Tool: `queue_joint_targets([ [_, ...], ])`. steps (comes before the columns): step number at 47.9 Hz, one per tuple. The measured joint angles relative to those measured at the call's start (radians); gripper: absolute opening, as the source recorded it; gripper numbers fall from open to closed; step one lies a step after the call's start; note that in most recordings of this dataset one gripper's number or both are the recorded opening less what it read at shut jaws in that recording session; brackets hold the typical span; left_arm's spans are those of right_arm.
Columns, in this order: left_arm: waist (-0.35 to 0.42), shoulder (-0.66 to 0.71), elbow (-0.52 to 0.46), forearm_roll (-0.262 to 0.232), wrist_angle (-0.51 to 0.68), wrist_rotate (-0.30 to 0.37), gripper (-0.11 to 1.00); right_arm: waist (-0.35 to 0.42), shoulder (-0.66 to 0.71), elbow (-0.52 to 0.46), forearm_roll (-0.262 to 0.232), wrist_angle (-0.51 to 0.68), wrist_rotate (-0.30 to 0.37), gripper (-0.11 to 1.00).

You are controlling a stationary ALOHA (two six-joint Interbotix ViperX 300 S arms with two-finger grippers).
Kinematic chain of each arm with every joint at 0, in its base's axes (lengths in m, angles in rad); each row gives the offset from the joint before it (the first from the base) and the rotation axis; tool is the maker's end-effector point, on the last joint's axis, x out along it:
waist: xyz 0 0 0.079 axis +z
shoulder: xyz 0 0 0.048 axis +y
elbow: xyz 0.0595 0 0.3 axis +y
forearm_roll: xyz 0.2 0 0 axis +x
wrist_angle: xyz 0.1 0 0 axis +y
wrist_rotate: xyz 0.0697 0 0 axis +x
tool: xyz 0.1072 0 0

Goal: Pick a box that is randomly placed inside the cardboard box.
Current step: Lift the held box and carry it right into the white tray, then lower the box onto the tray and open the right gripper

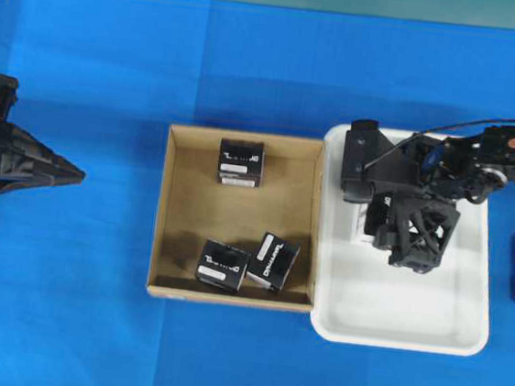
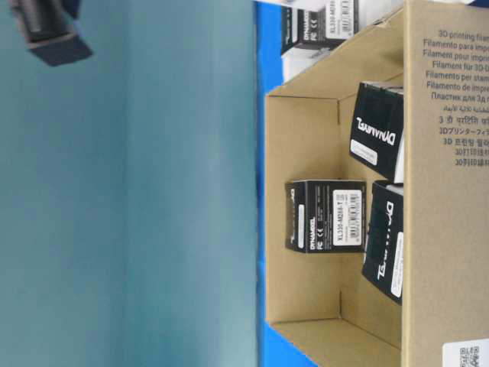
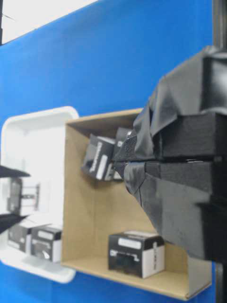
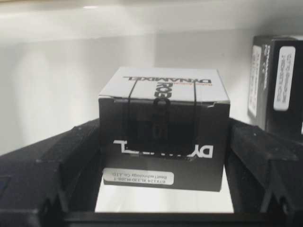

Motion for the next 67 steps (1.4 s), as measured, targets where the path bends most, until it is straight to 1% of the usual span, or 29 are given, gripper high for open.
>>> queue_joint_targets([
  [15,0.0,0.0,-0.014,0.0,-0.006,0.0,-0.07,0.009,0.103,0.018,0.0,-0.115,-0.006,0.72],
  [30,0.002,0.0,-0.015,0.002,-0.008,0.0,-0.07,0.012,0.109,0.015,0.0,-0.086,-0.008,0.72],
  [31,0.002,0.0,-0.015,0.002,-0.008,0.0,-0.07,0.012,0.109,0.015,0.0,-0.086,-0.008,0.74],
  [35,0.002,0.0,-0.015,0.002,-0.009,0.0,-0.07,0.012,0.109,0.017,0.0,-0.101,-0.009,0.91],
  [37,0.002,-0.002,-0.015,0.0,-0.008,0.0,-0.07,0.014,0.109,0.017,0.0,-0.118,-0.008,0.97],
  [39,0.0,0.0,-0.015,0.0,-0.009,0.0,-0.07,0.017,0.107,0.017,-0.002,-0.133,-0.009,1.0],
  [44,0.002,-0.002,-0.015,0.0,-0.009,0.0,-0.07,0.015,0.095,0.017,-0.002,-0.152,0.002,0.99],
  [49,0.002,-0.002,-0.015,0.002,-0.009,0.0,-0.07,0.017,0.057,0.009,0.002,-0.141,0.015,0.99],
  [53,0.002,-0.002,-0.015,0.002,-0.009,-0.002,-0.07,0.014,-0.003,-0.005,0.003,-0.097,0.048,0.99],
  [60,0.0,-0.002,-0.02,0.002,-0.009,-0.002,-0.07,-0.005,-0.164,-0.023,0.005,-0.052,0.114,0.99],
  [63,0.0,-0.002,-0.02,0.002,-0.009,-0.002,-0.07,-0.018,-0.238,-0.023,0.005,-0.055,0.138,0.99],
  [67,0.0,-0.002,-0.02,0.0,-0.009,-0.002,-0.07,-0.035,-0.348,-0.009,0.005,-0.078,0.153,0.99],
])
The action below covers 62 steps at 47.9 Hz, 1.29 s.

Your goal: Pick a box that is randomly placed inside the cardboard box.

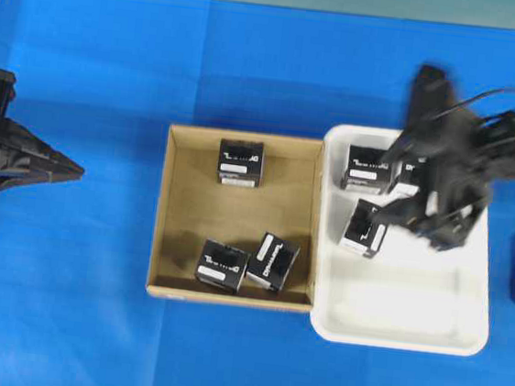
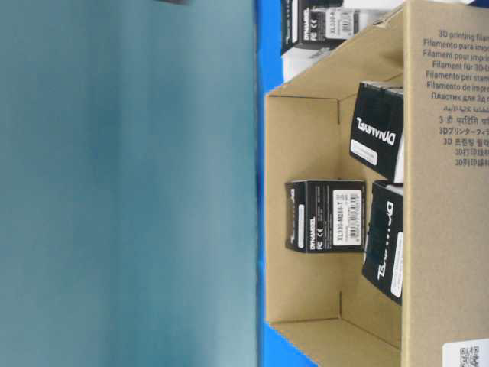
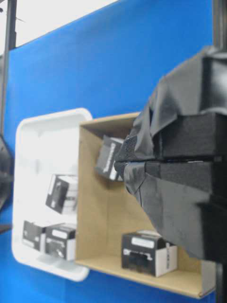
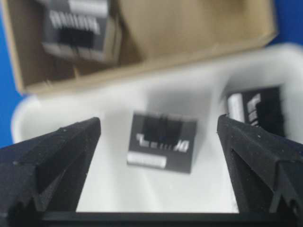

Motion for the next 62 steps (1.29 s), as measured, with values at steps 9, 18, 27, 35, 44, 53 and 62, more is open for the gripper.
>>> queue_joint_targets([
  [9,-0.003,-0.008,0.0,0.0,0.0,0.0,-0.07,-0.003,-0.225,0.078,0.0,-0.101,0.0,0.99],
  [18,-0.003,-0.021,0.0,0.002,0.0,0.0,-0.07,0.031,-0.357,0.129,-0.002,-0.166,0.0,0.99],
  [27,-0.003,-0.025,0.0,0.0,0.002,0.0,-0.07,0.04,-0.44,0.15,-0.002,-0.173,0.003,0.99],
  [35,-0.003,-0.025,0.0,0.002,0.0,0.0,-0.07,0.04,-0.466,0.17,-0.002,-0.176,0.012,0.99],
  [44,-0.005,-0.028,0.0,0.002,0.002,-0.032,-0.07,0.038,-0.471,0.187,-0.002,-0.176,0.044,0.99],
  [53,-0.005,-0.032,0.0,0.002,0.002,-0.054,-0.07,0.04,-0.474,0.196,-0.002,-0.178,0.092,0.99],
  [62,-0.009,-0.032,0.002,0.0,0.0,-0.069,-0.07,0.041,-0.479,0.213,-0.002,-0.178,0.101,0.99],
])
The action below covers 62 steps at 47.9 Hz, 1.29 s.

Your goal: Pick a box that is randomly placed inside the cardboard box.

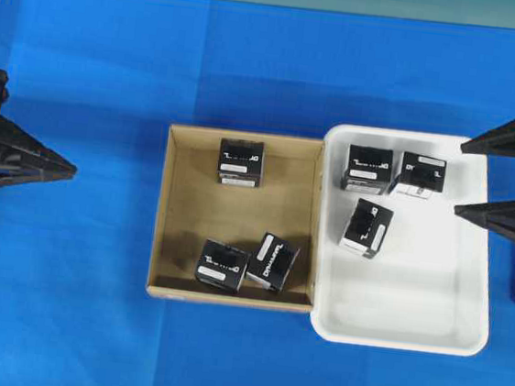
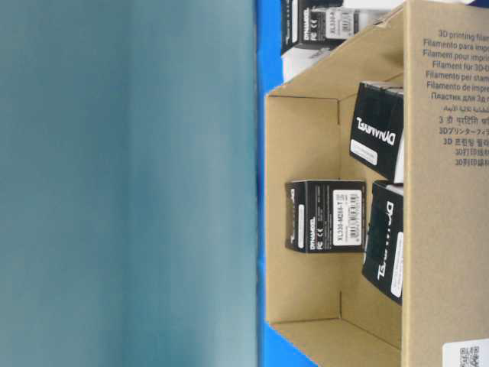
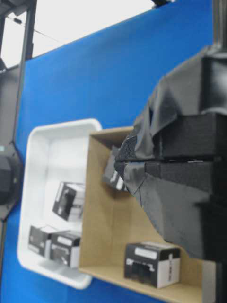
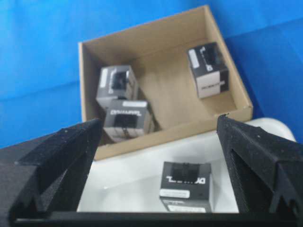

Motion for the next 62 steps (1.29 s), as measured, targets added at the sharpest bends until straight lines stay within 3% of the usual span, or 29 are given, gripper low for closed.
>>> queue_joint_targets([
  [13,-0.002,-0.026,-0.002,0.0,0.002,-0.014,-0.07,0.0,-0.035,0.017,0.0,0.0,0.0,0.99],
  [39,-0.002,-0.023,-0.002,0.002,-0.005,0.064,-0.07,0.0,-0.087,0.072,0.002,-0.002,0.034,0.99],
  [62,0.0,-0.035,-0.002,0.002,-0.005,0.063,-0.07,0.02,-0.14,0.072,0.003,-0.002,0.032,0.99],
])
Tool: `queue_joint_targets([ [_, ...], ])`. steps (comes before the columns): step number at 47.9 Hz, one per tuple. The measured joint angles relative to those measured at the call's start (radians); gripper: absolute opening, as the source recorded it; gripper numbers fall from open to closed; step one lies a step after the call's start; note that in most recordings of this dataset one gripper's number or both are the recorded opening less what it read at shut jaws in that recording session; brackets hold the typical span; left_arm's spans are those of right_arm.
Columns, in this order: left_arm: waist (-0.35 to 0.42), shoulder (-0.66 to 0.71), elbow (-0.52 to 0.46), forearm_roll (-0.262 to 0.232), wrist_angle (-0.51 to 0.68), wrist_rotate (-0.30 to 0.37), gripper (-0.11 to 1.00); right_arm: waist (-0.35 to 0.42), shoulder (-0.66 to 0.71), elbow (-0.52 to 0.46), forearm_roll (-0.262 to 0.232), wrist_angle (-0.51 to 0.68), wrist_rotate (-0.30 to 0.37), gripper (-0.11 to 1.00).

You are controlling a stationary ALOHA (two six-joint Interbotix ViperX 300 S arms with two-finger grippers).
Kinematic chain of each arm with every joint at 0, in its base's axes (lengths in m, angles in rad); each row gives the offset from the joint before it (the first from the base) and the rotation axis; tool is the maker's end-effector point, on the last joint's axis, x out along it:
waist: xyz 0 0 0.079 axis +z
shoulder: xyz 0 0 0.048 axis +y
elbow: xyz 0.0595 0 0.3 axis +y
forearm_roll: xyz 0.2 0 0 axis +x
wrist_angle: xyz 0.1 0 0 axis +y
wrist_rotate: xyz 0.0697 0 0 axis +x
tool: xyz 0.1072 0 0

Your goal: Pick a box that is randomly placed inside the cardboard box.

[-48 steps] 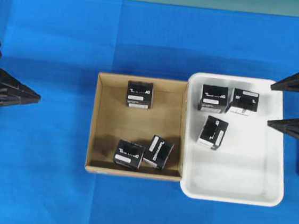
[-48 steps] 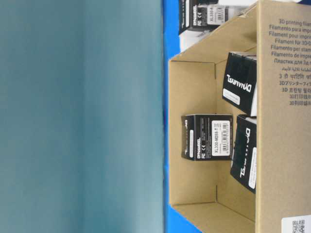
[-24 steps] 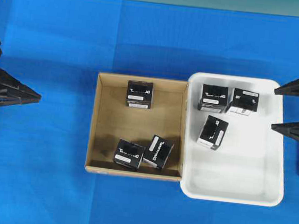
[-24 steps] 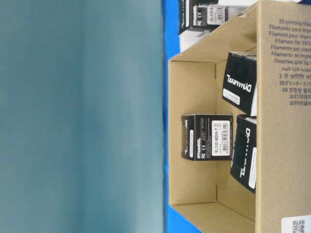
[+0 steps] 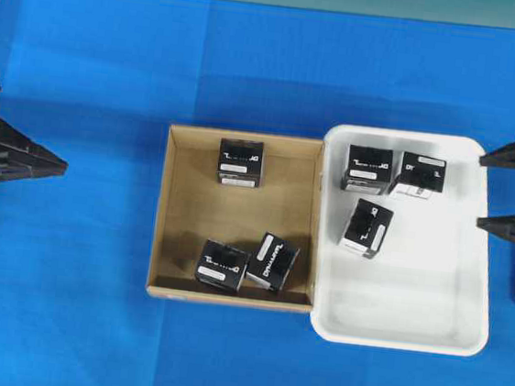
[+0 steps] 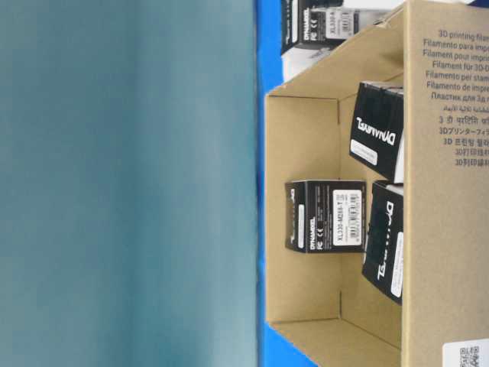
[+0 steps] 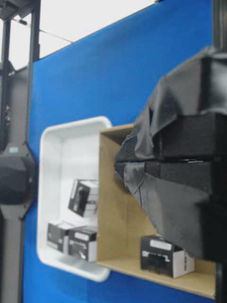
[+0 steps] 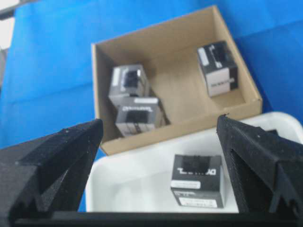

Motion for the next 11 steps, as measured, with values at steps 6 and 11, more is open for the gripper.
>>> queue_joint_targets([
  [6,0.0,0.0,0.0,0.0,0.0,-0.002,-0.07,0.002,-0.026,0.002,-0.002,0.0,0.002,0.99],
  [11,0.0,-0.002,0.0,0.0,0.0,-0.002,-0.07,0.002,-0.055,0.002,0.0,0.0,0.003,0.99],
])
